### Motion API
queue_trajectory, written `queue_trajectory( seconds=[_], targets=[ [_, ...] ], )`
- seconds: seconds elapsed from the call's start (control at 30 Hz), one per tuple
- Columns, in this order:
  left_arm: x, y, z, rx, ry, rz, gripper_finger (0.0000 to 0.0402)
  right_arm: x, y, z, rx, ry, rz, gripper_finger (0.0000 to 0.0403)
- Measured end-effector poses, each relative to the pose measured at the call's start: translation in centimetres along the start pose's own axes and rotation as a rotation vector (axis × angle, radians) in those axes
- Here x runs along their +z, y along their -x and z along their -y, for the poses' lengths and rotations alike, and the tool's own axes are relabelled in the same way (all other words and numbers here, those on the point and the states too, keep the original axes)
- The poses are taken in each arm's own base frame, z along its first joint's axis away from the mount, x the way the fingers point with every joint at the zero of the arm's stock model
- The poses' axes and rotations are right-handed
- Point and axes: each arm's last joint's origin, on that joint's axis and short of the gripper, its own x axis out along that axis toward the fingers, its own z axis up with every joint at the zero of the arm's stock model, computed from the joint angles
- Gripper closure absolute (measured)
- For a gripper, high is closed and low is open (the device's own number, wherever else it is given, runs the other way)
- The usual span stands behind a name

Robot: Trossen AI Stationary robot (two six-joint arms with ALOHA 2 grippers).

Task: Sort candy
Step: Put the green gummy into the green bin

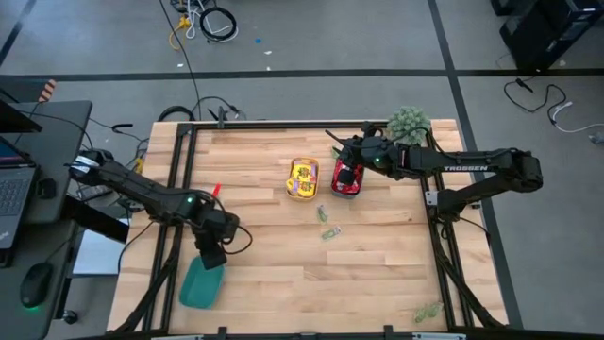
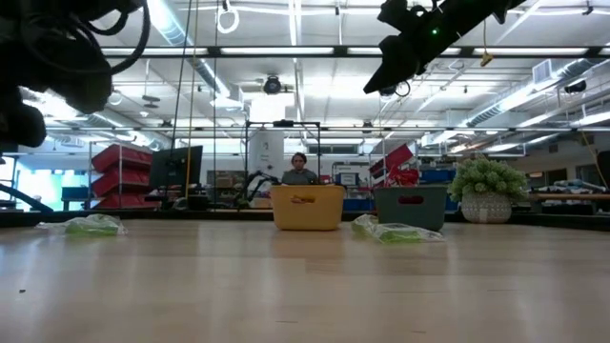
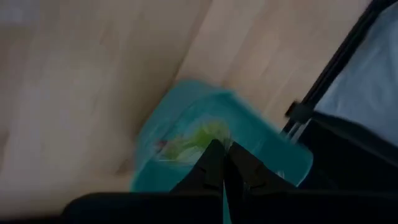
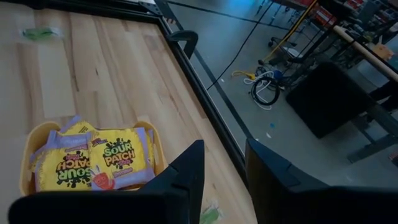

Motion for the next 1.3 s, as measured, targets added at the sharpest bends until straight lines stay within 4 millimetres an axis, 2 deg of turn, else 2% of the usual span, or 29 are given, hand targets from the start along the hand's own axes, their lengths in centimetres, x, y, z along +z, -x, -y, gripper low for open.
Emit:
queue_trajectory(
  seconds=[0.23,0.63,0.83,0.93,1.1,1.3],
  targets=[
    [0.9,0.0,1.0,-0.079,-0.04,0.075,0.0401,0.0,0.0,0.0,0.0,0.0,0.0,0.03],
    [2.2,-2.2,0.5,0.039,-0.097,0.042,0.0401,-0.1,0.0,0.0,0.003,0.006,-0.013,0.03],
    [3.4,-1.4,0.7,0.027,-0.112,0.108,0.0398,-0.1,0.0,0.0,0.003,0.004,-0.013,0.03],
    [3.8,-0.5,1.6,0.003,-0.156,0.141,0.0379,-0.1,0.0,0.0,0.002,0.003,-0.012,0.0296],
    [4.2,1.0,3.2,-0.012,-0.254,0.179,0.0323,-0.1,0.0,0.0,0.003,0.004,-0.015,0.0287],
    [4.4,2.9,3.5,0.09,-0.237,0.214,0.0248,-0.2,0.0,-0.1,0.004,0.007,-0.02,0.0279]
  ],
)
